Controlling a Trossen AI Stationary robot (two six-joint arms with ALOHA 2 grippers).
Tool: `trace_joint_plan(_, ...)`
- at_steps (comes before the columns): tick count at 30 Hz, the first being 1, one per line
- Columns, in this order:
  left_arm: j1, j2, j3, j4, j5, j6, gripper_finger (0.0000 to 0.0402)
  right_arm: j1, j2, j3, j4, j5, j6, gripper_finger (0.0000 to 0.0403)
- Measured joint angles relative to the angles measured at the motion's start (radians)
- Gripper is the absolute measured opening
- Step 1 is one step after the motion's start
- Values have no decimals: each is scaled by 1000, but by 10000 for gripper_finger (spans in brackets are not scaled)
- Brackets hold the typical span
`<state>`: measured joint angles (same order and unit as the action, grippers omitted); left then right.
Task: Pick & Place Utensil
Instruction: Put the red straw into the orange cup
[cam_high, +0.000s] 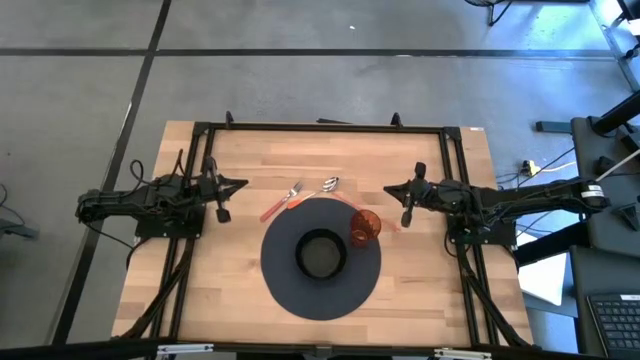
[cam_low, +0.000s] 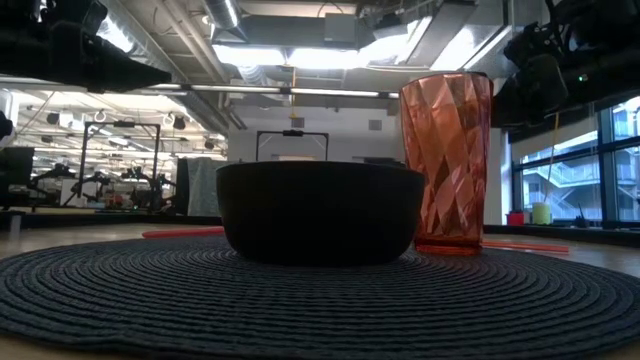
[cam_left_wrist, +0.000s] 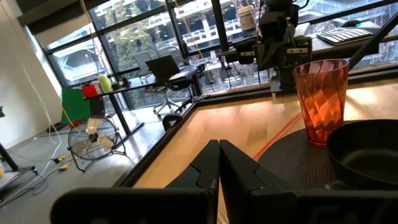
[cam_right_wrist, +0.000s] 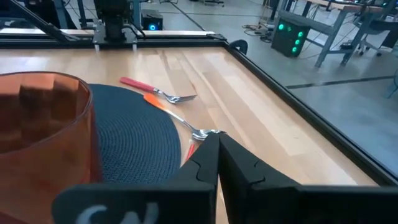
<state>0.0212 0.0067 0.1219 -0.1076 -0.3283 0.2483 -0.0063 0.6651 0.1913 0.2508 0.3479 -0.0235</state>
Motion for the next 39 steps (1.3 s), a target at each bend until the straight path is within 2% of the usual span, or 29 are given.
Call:
trace_joint_plan(26,0,0,0,1,6,-11,4,0,0,0,-1,0,20,12)
trace_joint_plan(30,0,0,0,0,14,-18,4,0,0,1,-20,-1,93,12)
trace_joint_plan(33,0,0,0,2,14,-18,4,0,0,8,-87,-1,143,12)
trace_joint_plan(39,0,0,0,3,14,-18,4,0,1,115,-383,15,279,12)
